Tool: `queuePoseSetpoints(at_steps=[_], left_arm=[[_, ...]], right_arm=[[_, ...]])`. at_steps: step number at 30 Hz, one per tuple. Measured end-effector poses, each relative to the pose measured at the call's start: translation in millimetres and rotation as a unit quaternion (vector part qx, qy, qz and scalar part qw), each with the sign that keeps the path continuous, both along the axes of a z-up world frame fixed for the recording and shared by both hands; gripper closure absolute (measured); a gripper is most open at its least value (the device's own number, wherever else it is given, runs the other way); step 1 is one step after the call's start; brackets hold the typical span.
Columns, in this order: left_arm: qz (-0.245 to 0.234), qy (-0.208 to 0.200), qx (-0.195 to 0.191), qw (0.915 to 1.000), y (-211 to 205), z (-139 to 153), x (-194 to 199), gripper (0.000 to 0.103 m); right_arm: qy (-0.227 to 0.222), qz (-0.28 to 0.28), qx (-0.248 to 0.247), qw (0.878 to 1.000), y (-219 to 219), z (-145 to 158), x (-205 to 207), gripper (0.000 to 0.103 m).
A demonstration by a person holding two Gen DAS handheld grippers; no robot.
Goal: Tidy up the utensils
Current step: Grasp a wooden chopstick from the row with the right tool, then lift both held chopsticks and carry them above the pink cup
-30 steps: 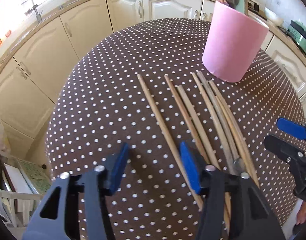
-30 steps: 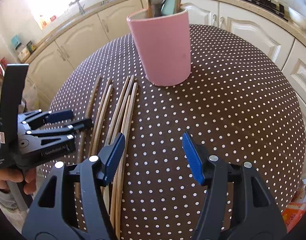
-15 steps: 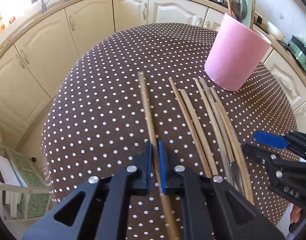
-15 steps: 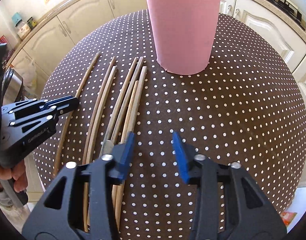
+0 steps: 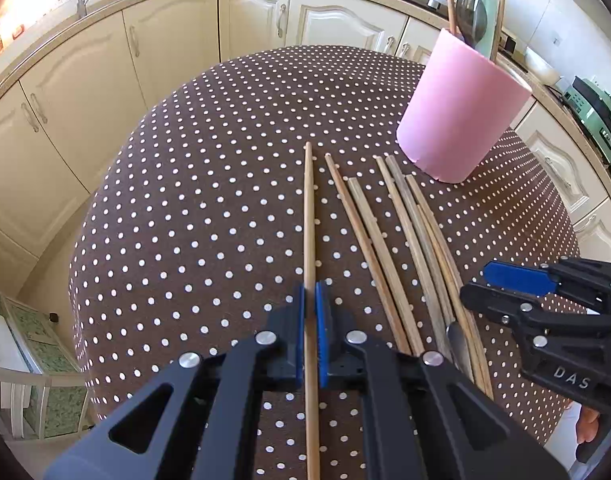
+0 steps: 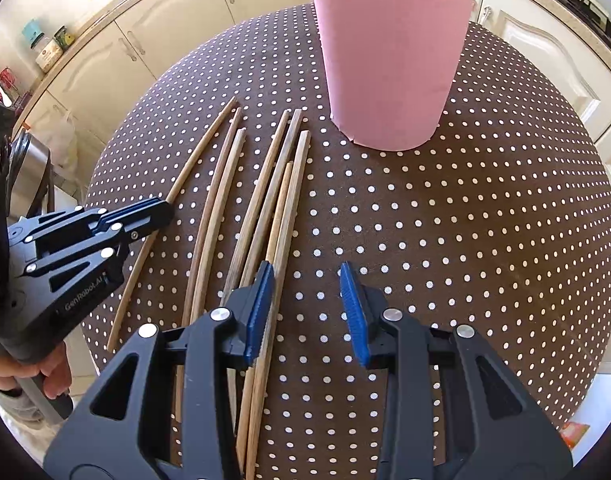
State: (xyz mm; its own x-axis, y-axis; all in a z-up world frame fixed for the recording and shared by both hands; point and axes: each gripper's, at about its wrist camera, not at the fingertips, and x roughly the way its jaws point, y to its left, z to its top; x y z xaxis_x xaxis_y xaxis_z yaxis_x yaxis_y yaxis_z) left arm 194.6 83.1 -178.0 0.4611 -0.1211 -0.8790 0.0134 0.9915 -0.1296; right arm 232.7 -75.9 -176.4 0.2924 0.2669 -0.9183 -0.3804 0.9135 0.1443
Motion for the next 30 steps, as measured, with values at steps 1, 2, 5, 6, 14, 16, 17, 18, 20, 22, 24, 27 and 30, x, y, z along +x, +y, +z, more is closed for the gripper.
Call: queuePoseSetpoints(at_steps=[1,2,5,6,14,16,17,18,20,22,24,27,30], left_arm=[[0.000,0.000,-0.001,1.0000,1,0,0,0.098],[0.000,0.000,-0.001,1.0000,2,0,0,0.098],[0.001,0.000,-0.002,1.0000,2,0,-1,0.098],[0.001,0.000,-0.002,1.0000,1,0,0,0.098],[0.004,-0.002,-0.005,1.0000,1,0,0,0.098],[0.005,-0.003,-0.007,1.0000,0,0,0,0.098],[0.005,-0.005,-0.009,0.9999,0,1,0,0.098],[0.005,-0.006,-0.011,0.9999,-1,1,-1,0.098],[0.008,-0.015,-0.014,0.9998,1,3,-4,0.098],[0.013,-0.023,-0.019,0.9995,4,6,-7,0.098],[0.016,-0.036,-0.030,0.9988,9,11,-11,0.098],[0.018,-0.062,-0.044,0.9969,11,24,-16,0.098],[0.010,-0.103,-0.064,0.9926,11,43,-25,0.098]], right_arm=[[0.001,0.002,-0.005,1.000,1,0,2,0.068],[0.000,0.002,-0.011,1.000,1,0,4,0.068],[0.000,0.007,-0.027,1.000,5,-1,5,0.071],[-0.001,0.008,-0.031,0.999,10,-2,3,0.071],[-0.008,0.011,-0.070,0.997,11,-7,2,0.087],[-0.011,0.008,-0.072,0.997,12,-5,3,0.092],[-0.015,0.007,-0.071,0.997,13,-5,4,0.094],[-0.017,0.005,-0.065,0.998,12,-5,5,0.096],[-0.027,0.000,-0.056,0.998,6,-4,5,0.097],[-0.040,-0.006,-0.043,0.998,-6,0,4,0.097],[-0.050,-0.003,-0.022,0.999,-22,0,1,0.097],[-0.071,-0.004,0.008,0.997,-35,8,-8,0.097],[-0.104,-0.004,0.045,0.994,-47,26,-17,0.097]])
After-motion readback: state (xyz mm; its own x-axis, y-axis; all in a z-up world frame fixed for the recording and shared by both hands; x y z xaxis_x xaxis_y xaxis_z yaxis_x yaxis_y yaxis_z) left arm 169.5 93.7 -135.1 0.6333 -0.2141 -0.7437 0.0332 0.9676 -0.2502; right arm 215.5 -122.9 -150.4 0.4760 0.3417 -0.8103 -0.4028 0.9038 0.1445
